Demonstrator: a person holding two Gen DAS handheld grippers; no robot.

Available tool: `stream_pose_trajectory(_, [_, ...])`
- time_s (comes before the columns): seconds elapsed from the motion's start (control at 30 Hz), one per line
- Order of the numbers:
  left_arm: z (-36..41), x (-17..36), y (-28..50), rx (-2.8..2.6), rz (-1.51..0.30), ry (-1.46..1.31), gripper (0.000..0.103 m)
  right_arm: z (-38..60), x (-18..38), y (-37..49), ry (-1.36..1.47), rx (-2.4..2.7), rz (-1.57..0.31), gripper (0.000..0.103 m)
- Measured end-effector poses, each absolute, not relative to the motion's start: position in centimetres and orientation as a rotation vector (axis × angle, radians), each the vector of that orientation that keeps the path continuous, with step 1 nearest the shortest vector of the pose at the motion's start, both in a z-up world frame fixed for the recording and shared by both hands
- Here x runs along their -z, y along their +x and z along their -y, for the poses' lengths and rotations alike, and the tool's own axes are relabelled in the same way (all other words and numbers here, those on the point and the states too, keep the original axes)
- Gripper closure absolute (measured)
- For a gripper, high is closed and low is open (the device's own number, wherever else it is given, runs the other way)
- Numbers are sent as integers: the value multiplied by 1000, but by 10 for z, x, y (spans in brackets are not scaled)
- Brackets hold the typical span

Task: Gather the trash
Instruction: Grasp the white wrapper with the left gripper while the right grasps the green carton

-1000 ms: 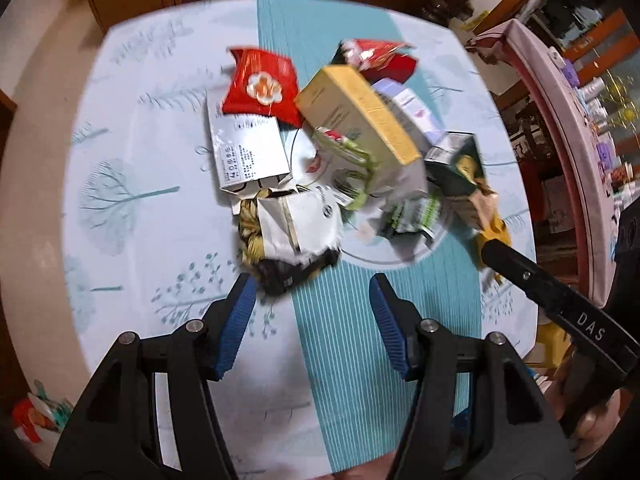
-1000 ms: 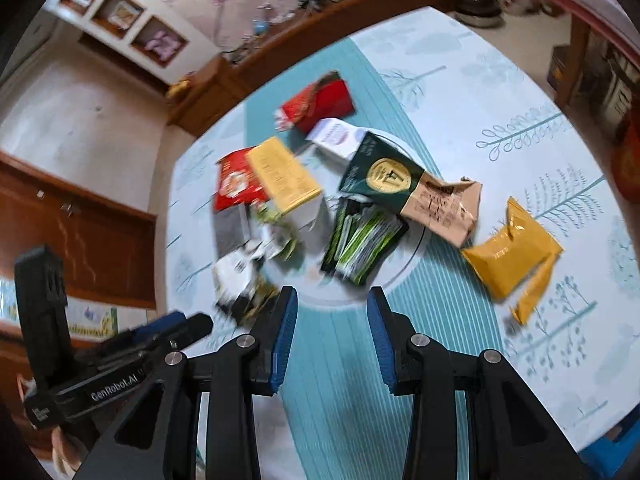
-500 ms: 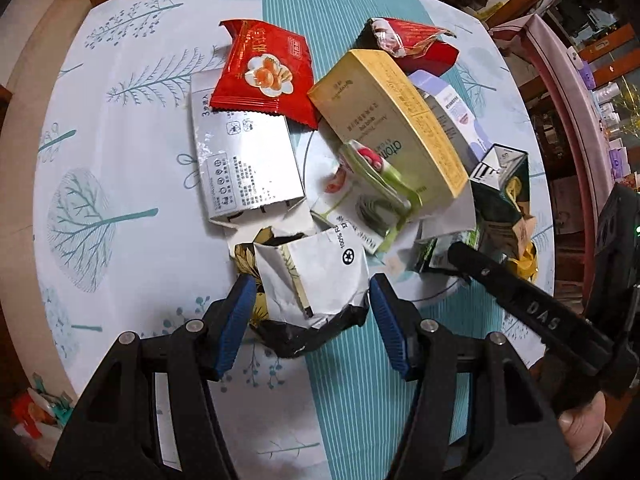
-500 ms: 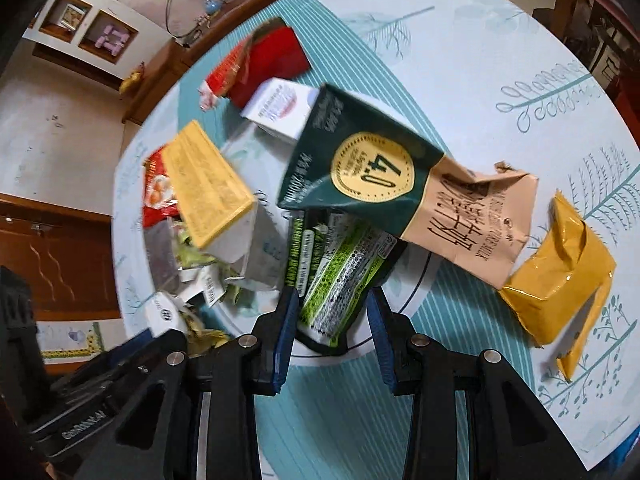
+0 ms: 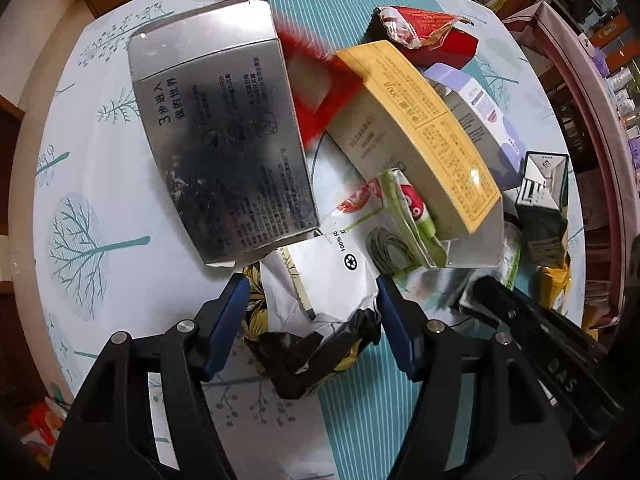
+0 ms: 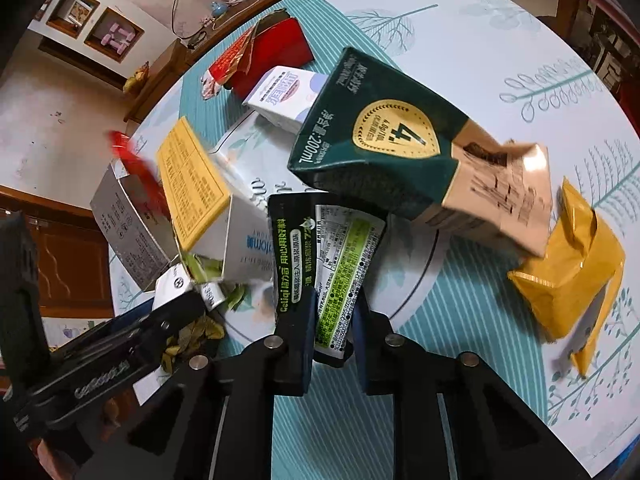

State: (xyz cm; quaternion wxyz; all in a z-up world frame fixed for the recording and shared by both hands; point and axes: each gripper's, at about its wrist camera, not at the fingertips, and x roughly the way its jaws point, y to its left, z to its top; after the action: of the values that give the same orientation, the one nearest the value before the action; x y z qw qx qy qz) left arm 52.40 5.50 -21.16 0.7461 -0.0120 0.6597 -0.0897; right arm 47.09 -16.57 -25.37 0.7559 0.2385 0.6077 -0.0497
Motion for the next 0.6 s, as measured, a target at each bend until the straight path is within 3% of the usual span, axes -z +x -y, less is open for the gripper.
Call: stream_pose_trajectory(0.6, [-67, 220, 502, 226, -1453, -99, 37, 135, 253, 420, 541, 13, -1344, 89])
